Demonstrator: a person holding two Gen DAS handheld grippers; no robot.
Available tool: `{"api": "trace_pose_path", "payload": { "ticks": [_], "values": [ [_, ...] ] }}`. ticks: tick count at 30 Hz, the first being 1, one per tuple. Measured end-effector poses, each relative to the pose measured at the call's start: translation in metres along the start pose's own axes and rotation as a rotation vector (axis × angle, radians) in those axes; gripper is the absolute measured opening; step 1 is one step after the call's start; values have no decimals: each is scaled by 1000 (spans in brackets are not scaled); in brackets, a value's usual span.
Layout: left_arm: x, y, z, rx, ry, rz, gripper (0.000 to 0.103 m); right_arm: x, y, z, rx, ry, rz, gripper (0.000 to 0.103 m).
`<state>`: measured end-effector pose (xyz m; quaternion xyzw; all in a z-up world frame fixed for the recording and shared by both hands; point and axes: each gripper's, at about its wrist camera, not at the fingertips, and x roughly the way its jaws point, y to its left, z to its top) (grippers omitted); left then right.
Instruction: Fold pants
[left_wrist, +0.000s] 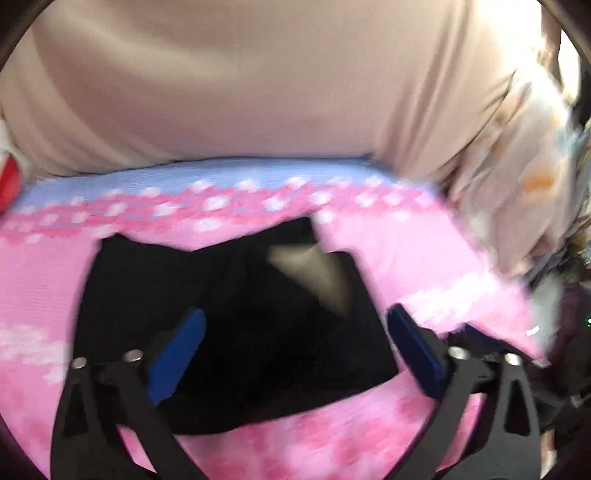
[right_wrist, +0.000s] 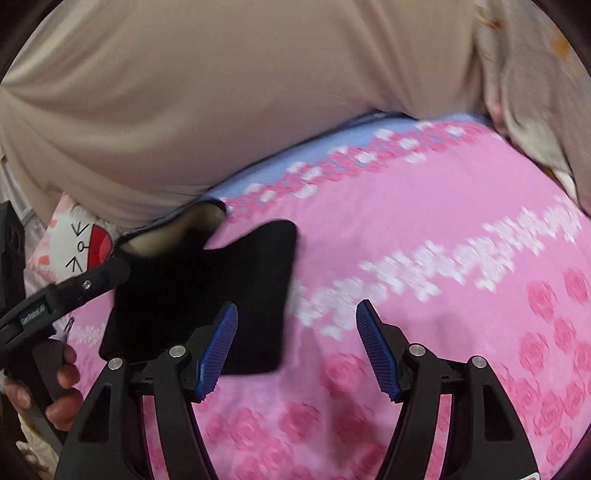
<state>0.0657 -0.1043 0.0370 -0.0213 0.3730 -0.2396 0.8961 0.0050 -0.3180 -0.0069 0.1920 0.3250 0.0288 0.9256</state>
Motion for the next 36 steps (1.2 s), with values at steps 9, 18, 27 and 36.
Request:
{"api": "trace_pose_path", "payload": {
  "ticks": [9, 18, 27, 36],
  "values": [
    [-45, -20, -4, 134, -96, 51, 98, -10, 18, 6, -7, 27, 36, 66],
    [-70, 119, -25, -27, -42, 454, 98, 107, 82, -14, -130, 272, 68, 70],
    [-75, 158, -39, -79, -29, 514, 98, 48, 75, 18, -106, 101, -5, 19],
    [-41, 134, -46, -9, 23, 469, 98, 18, 45, 5, -36, 43, -84, 33]
  ]
}}
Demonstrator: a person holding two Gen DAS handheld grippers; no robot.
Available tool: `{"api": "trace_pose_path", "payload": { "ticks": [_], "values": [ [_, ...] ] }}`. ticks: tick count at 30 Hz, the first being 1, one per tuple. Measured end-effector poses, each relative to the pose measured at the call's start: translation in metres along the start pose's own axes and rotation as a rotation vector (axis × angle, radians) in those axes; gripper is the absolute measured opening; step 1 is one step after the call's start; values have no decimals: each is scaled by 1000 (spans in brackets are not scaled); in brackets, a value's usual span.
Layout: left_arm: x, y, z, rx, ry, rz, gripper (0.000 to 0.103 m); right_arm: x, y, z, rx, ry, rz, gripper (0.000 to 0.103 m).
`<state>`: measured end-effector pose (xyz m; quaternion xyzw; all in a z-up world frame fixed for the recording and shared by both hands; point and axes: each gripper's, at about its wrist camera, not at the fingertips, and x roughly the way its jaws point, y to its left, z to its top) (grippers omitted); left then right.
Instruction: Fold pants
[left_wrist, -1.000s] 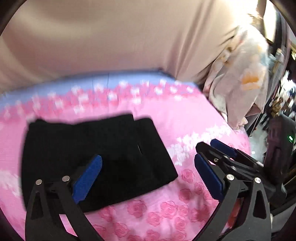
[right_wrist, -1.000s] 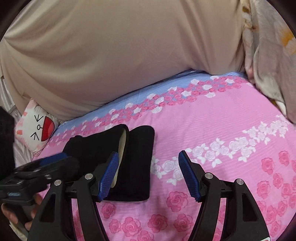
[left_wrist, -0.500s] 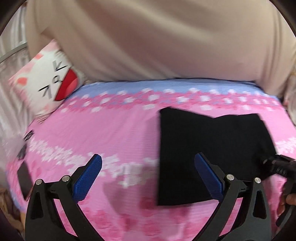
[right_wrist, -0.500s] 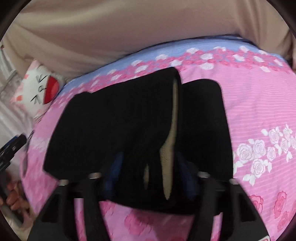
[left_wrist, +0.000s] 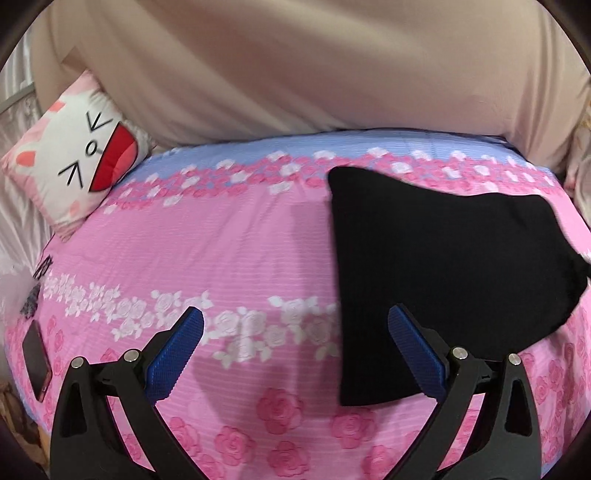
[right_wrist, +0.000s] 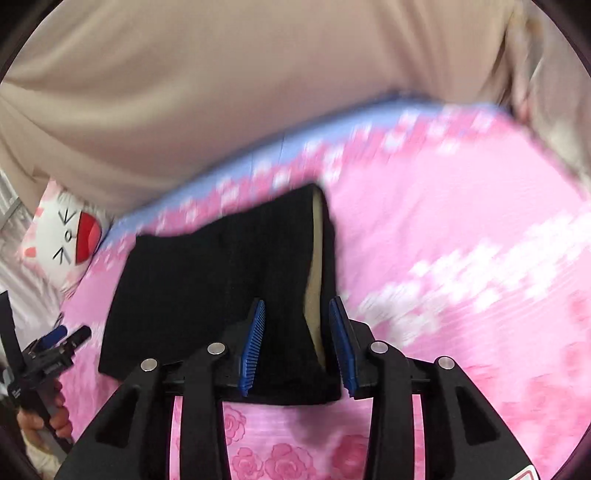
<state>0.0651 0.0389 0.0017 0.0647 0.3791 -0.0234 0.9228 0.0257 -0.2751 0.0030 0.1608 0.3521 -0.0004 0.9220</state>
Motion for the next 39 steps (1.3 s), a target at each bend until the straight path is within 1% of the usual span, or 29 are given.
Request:
{"api": "trace_pose_path", "payload": {
  "ticks": [1, 2, 3, 4, 6, 7, 8, 9, 11, 13, 14, 16, 19, 21, 22, 24, 26, 27, 28, 29, 30, 32, 33, 34, 35, 36, 37, 38, 39],
  "values": [
    [-2, -5, 0, 12, -11, 1, 98, -6, 11, 4, -38, -1, 18, 31],
    [-3, -14, 2, 37, -24, 10, 98, -3, 18, 7, -59, 11, 31, 22],
    [-3, -21, 3, 53, -31, 16, 98, 0, 26, 8, -90, 32, 46, 17],
    [-2, -29, 5, 67, -34, 22, 98, 11, 38, 10, -130, 53, 56, 17],
    [0, -39, 8, 81, -32, 17, 98, 33, 50, 6, -185, 88, 25, 16],
    [0, -44, 9, 87, -33, 13, 98, 55, 47, 3, -201, 123, -40, 16],
    [0, -48, 10, 95, -33, 15, 98, 68, 40, 2, -198, 141, -83, 7],
    [0, -51, 11, 98, -34, 14, 98, 75, 34, 1, -188, 148, -94, 1],
    [0, -55, 12, 104, -29, 16, 98, 63, 29, 4, -119, 120, -47, 2],
    [1, -57, 12, 108, -27, 18, 98, 42, 29, 7, -102, 59, -49, 5],
    [2, -58, 12, 107, -24, 19, 98, 33, 27, 6, -102, 40, -53, 10],
    [4, -58, 12, 102, -17, 16, 98, 17, 15, 2, -91, 23, -62, 14],
    [6, -59, 11, 92, -5, 21, 98, 8, -5, -13, -83, 52, -96, 23],
    [4, -55, 9, 79, 1, 26, 98, 4, -14, -23, -79, 68, -90, 39],
    [3, -51, 8, 67, 8, 15, 98, 4, -18, -32, -81, 91, -83, 40],
    [6, -39, 2, 21, 42, -28, 98, 8, -24, -44, -77, 122, -65, 41],
    [17, -24, -7, -48, 114, -85, 98, 12, -25, -54, -73, 143, -47, 41],
    [27, -17, -12, -82, 162, -93, 98, 13, -23, -57, -80, 145, -51, 42],
    [34, -14, -17, -105, 193, -89, 98, 19, -19, -58, -94, 154, -56, 44],
    [41, -7, -22, -150, 217, -109, 98, 23, -16, -58, -104, 159, -59, 47],
    [43, -3, -25, -185, 221, -132, 98, 28, -13, -56, -114, 163, -58, 52],
    [47, 2, -28, -244, 222, -171, 98, 44, -5, -52, -141, 173, -57, 53],
    [50, 2, -28, -259, 228, -191, 98, 48, -3, -51, -144, 169, -54, 53],
    [53, 2, -28, -276, 236, -218, 98, 55, -3, -48, -128, 162, -47, 50],
    [60, 1, -28, -299, 240, -283, 98, 58, -4, -44, -100, 155, -18, 35],
    [64, 0, -27, -304, 229, -303, 98, 60, -6, -40, -66, 152, 7, 22],
    [65, -4, -26, -277, 198, -297, 91, 58, -7, -37, -40, 145, 14, 16],
    [66, -11, -23, -237, 183, -330, 65, 54, -7, -35, -30, 139, 27, 14],
    [65, -13, -21, -236, 189, -384, 49, 48, -7, -35, -24, 127, 35, 13]
  ]
}}
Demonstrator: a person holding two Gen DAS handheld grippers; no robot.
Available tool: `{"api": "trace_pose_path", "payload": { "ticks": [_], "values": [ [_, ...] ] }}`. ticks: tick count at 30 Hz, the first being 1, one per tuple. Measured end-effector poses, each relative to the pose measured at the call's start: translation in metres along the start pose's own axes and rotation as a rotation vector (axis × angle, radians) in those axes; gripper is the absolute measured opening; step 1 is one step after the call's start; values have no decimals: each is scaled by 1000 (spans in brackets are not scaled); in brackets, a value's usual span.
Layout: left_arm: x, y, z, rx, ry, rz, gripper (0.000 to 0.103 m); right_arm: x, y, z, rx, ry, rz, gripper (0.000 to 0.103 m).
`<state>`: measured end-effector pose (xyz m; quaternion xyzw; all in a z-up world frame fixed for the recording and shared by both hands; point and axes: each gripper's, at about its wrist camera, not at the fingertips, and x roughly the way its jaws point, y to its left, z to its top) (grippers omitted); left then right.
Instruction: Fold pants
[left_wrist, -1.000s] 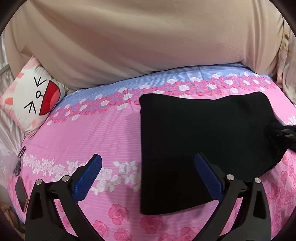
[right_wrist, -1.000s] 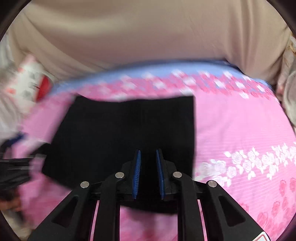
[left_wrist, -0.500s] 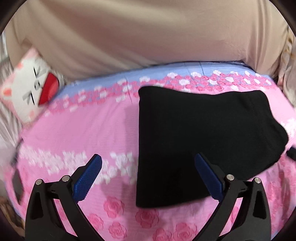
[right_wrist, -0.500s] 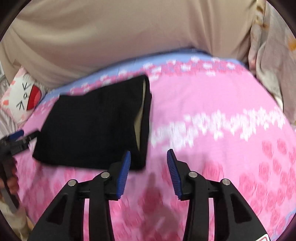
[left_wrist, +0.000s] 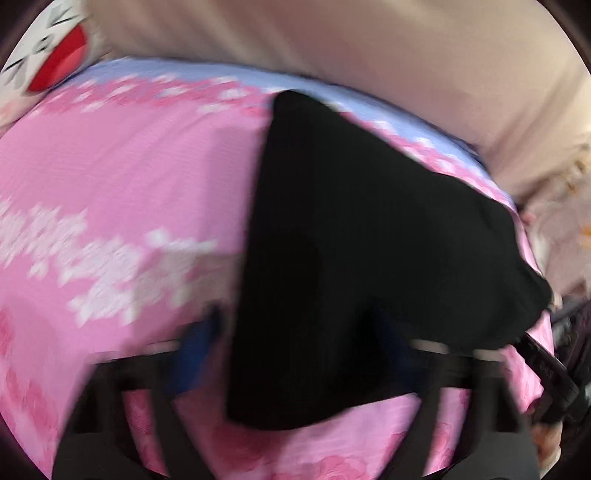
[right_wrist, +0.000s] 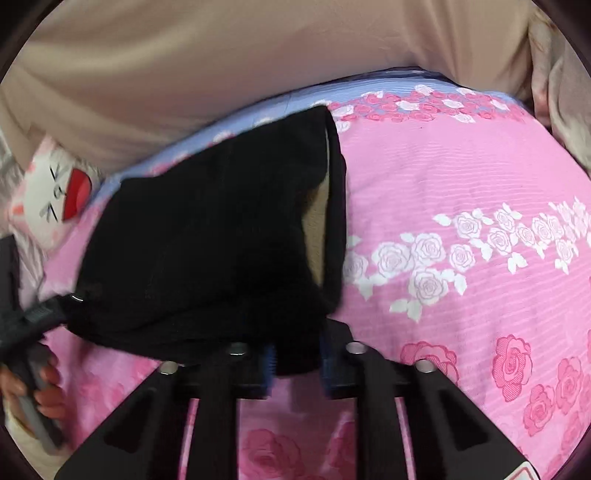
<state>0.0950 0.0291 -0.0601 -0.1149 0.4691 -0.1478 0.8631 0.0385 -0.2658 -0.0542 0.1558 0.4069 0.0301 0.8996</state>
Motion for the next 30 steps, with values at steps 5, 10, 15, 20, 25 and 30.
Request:
{"api": "trace_pose_path", "payload": {
  "ticks": [5, 10, 15, 20, 25, 30],
  "values": [
    [-40, -7, -8, 30, -4, -40, 25, -58, -5, -14, 43, -58, 59, 11],
    [-60, -23, -47, 82, 83, -106, 29, -85, -40, -56, 125, -3, 37, 12],
    [-69, -43, -71, 165, 52, 44, 45, -102, -66, -82, 218, -11, -24, 30],
    [-110, -48, -45, 164, -151, 109, 77, -150, -2, -38, -47, -198, -107, 24],
    [-104, -67, -33, 212, -219, 193, 77, -74, 46, 9, -224, -79, 27, 20],
    [-98, -40, -35, 185, -207, 285, 82, -15, -14, 19, -13, 10, -100, 0]
  ]
}}
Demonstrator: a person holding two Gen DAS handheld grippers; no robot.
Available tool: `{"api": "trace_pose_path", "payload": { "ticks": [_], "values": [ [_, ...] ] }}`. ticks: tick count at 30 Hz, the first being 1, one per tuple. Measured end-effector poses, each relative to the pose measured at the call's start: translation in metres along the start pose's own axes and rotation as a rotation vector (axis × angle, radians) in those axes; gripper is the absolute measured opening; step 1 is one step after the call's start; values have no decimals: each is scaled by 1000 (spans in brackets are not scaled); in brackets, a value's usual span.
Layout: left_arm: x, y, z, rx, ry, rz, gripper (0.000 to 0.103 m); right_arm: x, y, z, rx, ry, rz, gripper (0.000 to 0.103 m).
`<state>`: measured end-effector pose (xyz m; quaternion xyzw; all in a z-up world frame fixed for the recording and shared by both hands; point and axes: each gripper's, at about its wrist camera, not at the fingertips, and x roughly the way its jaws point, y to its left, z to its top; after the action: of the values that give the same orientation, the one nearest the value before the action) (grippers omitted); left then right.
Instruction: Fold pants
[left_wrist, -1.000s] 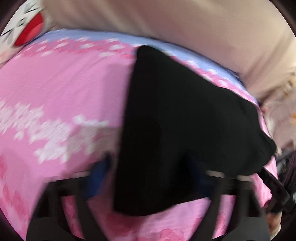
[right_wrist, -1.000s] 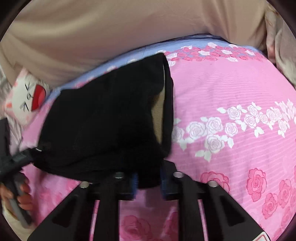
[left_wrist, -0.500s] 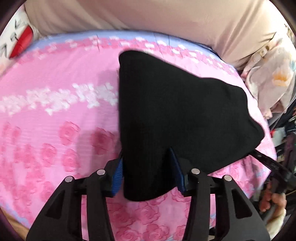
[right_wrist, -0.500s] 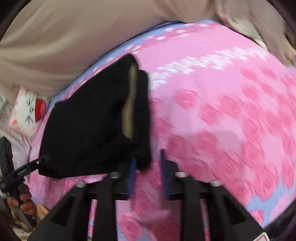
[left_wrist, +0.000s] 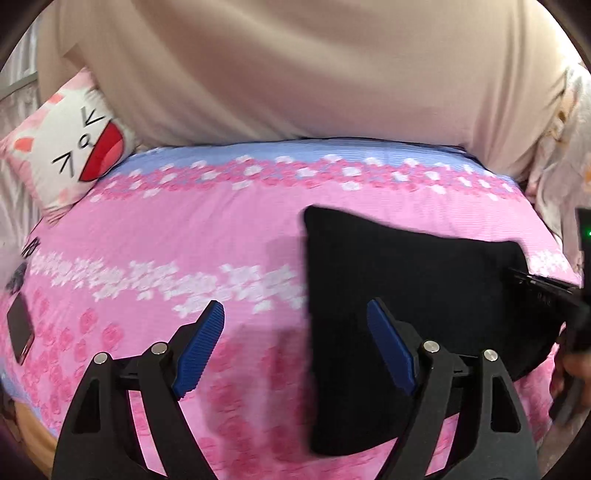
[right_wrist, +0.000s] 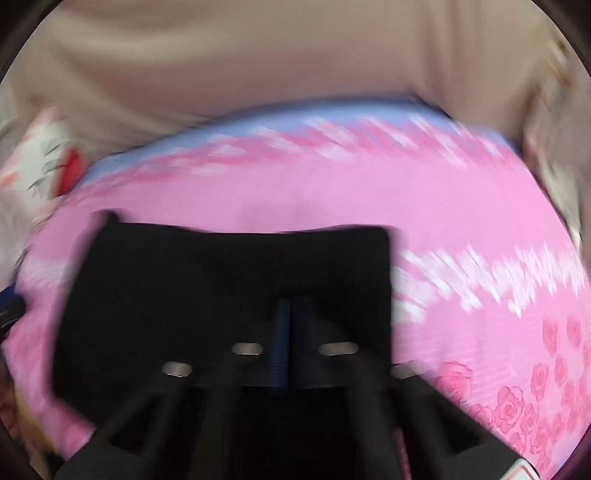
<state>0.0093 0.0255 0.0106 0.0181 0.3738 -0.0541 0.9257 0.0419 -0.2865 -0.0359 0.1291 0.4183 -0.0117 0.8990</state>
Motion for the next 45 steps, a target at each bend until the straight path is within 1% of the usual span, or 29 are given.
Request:
{"api": "trace_pose_path", "payload": {
  "ticks": [1, 2, 3, 6, 7, 9, 10, 11, 12, 13, 14, 15, 18, 19, 22, 24, 26, 28, 31, 33, 35, 36, 37, 38, 40, 41, 43, 44, 45],
  "values": [
    [-2, 9, -2, -8, 2, 11, 87, -11, 3, 0, 2, -23, -58, 0],
    [-3, 19, -4, -17, 2, 34, 92, -22, 14, 0, -28, -57, -99, 7],
    [-3, 26, -5, -27, -3, 55, 92, -34, 31, 1, -68, -84, -79, 11],
    [-3, 42, -7, -29, -24, 121, 92, -38, 87, 5, -159, -39, 160, 11],
    [-1, 44, -6, -23, -28, 138, 92, -30, 110, 5, -202, -15, 210, 10],
    [3, 47, -6, -14, -24, 154, 92, 0, 143, 4, -277, 39, 198, 9],
    [4, 48, -8, -11, -20, 149, 92, 35, 161, 3, -301, 100, 181, 9],
    [5, 49, -9, -7, -14, 141, 92, 58, 169, 6, -309, 123, 157, 9],
    [4, 49, -11, 1, -10, 134, 92, 74, 174, 7, -317, 124, 130, 2],
    [4, 50, -12, 7, -8, 132, 92, 77, 183, 12, -319, 88, 121, 2],
    [2, 51, -13, 16, -9, 132, 92, 74, 186, 17, -300, 98, 121, 2],
    [0, 53, -14, 24, -15, 133, 93, 67, 185, 18, -282, 92, 135, 5],
    [-3, 61, -15, 15, -33, 148, 96, 39, 196, 23, -275, 53, 263, 7],
    [-3, 64, -13, 3, -36, 154, 96, 40, 196, 22, -289, 59, 267, 7],
    [0, 67, -7, -22, -40, 137, 96, 93, 217, 13, -368, 164, 217, 7],
    [-3, 65, -3, -14, -54, 143, 96, 106, 224, 8, -358, 131, 271, 2],
    [-9, 61, -1, 4, -70, 147, 96, 99, 233, 13, -352, 139, 255, 5],
    [-14, 59, 0, 14, -78, 159, 96, 75, 228, 18, -312, 107, 330, 3],
    [-21, 59, 0, 7, -86, 159, 97, 30, 173, 23, -234, -5, 284, 2],
    [-22, 54, -1, 12, -81, 149, 97, 18, 122, 24, -162, -20, 201, 2],
    [-19, 43, 1, 29, -76, 135, 97, 22, 51, 18, -81, 3, -18, 0],
    [-17, 36, 1, 40, -74, 130, 97, 23, 18, 12, -12, 18, 24, 0],
    [-15, 29, 2, 51, -72, 122, 97, 9, -17, 5, 141, 1, 97, 0],
    [-13, 18, 3, 68, -70, 111, 97, -6, -31, -1, 196, -17, 63, 0],
    [-10, -3, 3, 100, -64, 97, 97, -44, -29, -13, 134, -121, -38, 9],
    [-8, -13, 2, 115, -60, 88, 98, -55, -26, -18, 117, -138, -34, 11],
    [-5, -33, 1, 152, -55, 73, 98, -64, -16, -30, 76, -127, 66, 10],
    [-4, -49, 0, 184, -56, 69, 98, -62, -10, -36, 50, -113, 79, 10],
    [-3, -59, -1, 205, -60, 66, 98, -53, -6, -42, 14, -84, 46, 11]
  ]
}}
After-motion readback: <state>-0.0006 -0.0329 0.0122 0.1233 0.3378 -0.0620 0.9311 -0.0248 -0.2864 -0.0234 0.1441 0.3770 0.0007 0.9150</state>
